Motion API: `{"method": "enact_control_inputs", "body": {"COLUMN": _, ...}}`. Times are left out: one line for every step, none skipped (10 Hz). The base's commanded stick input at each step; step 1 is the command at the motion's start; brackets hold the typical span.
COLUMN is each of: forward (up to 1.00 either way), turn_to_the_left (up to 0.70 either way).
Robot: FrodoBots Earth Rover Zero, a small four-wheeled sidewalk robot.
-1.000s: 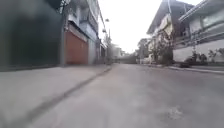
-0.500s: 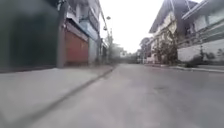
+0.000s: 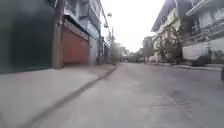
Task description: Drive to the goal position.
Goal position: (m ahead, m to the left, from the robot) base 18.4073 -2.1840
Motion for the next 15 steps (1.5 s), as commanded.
{"method": "enact_control_inputs", "body": {"forward": 1.00, "turn_to_the_left": -0.18}}
{"method": "enact_control_inputs", "body": {"forward": 1.00, "turn_to_the_left": -0.40}}
{"method": "enact_control_inputs", "body": {"forward": 1.00, "turn_to_the_left": -0.40}}
{"method": "enact_control_inputs", "body": {"forward": 1.00, "turn_to_the_left": -0.40}}
{"method": "enact_control_inputs", "body": {"forward": 1.00, "turn_to_the_left": -0.14}}
{"method": "enact_control_inputs", "body": {"forward": 1.00, "turn_to_the_left": 0.00}}
{"method": "enact_control_inputs", "body": {"forward": 1.00, "turn_to_the_left": 0.00}}
{"method": "enact_control_inputs", "body": {"forward": 1.00, "turn_to_the_left": 0.00}}
{"method": "enact_control_inputs", "body": {"forward": 1.00, "turn_to_the_left": 0.00}}
{"method": "enact_control_inputs", "body": {"forward": 1.00, "turn_to_the_left": 0.00}}
{"method": "enact_control_inputs", "body": {"forward": 1.00, "turn_to_the_left": 0.00}}
{"method": "enact_control_inputs", "body": {"forward": 1.00, "turn_to_the_left": 0.00}}
{"method": "enact_control_inputs", "body": {"forward": 1.00, "turn_to_the_left": 0.00}}
{"method": "enact_control_inputs", "body": {"forward": 1.00, "turn_to_the_left": -0.10}}
{"method": "enact_control_inputs", "body": {"forward": 1.00, "turn_to_the_left": -0.40}}
